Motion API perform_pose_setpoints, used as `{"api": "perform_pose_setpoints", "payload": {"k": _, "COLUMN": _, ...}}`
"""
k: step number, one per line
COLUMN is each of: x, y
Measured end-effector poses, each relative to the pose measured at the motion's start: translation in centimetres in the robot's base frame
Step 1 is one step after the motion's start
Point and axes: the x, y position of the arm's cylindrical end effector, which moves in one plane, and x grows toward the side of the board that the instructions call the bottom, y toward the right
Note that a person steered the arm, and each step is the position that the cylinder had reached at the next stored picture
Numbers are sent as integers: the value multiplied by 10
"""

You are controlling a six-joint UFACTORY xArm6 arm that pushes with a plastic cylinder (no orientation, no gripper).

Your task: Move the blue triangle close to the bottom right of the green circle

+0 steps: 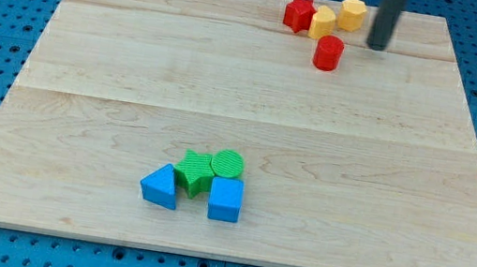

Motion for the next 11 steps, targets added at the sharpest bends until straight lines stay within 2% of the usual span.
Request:
{"api": "perform_pose_setpoints", "payload": {"k": 1, "x": 86, "y": -17}}
{"api": "perform_pose_setpoints", "payload": {"k": 2, "x": 176, "y": -90}}
{"api": "perform_pose_setpoints", "payload": {"k": 3, "x": 177, "y": -250}}
{"api": "perform_pose_setpoints", "payload": {"k": 4, "x": 232, "y": -338}}
{"api": "perform_pose_setpoints", "payload": {"k": 5, "x": 276, "y": -362}}
{"api": "perform_pose_setpoints", "payload": {"k": 6, "x": 290, "y": -316}}
{"api": "perform_pose_setpoints", "payload": {"k": 8, "x": 275, "y": -209}}
{"api": "perform_pose_setpoints", "payload": {"k": 9, "x": 286, "y": -156}}
{"api": "perform_pose_setpoints", "payload": {"k": 10, "x": 299, "y": -125}}
{"api": "perform_pose_setpoints", "payload": {"k": 11, "x": 322, "y": -147}}
